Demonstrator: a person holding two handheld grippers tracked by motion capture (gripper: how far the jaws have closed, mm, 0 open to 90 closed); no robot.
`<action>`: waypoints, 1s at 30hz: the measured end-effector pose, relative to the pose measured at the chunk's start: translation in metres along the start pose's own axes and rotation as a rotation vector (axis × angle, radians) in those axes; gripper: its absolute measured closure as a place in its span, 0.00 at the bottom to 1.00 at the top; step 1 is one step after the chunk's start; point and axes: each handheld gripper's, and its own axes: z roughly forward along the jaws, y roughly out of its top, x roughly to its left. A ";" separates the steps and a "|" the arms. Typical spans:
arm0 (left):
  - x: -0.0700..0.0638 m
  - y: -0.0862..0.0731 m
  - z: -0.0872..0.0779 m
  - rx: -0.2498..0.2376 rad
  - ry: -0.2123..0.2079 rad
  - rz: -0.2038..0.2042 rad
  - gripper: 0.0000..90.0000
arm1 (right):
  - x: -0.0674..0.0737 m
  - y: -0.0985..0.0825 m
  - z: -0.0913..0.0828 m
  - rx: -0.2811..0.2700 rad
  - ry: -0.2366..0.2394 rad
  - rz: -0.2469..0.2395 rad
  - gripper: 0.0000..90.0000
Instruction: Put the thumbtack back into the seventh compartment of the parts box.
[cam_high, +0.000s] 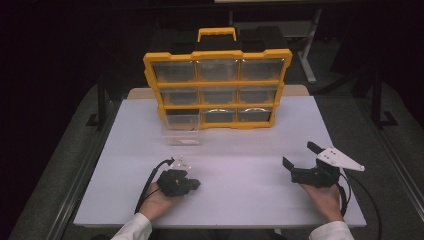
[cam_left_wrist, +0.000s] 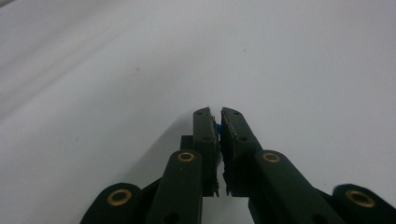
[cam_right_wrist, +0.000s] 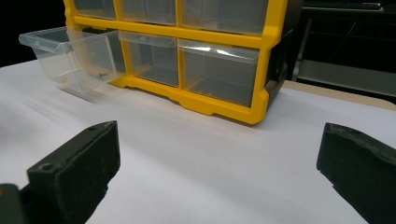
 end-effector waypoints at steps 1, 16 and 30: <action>0.000 0.000 -0.001 -0.003 -0.003 -0.003 0.95 | 0.000 0.000 0.000 0.000 0.001 0.000 0.00; 0.005 0.007 -0.019 -0.087 -0.006 -0.032 0.95 | 0.000 0.000 -0.001 -0.003 -0.002 0.001 0.00; 0.017 0.023 -0.047 -0.181 0.024 -0.032 0.95 | 0.001 0.000 0.001 0.000 0.000 -0.008 0.00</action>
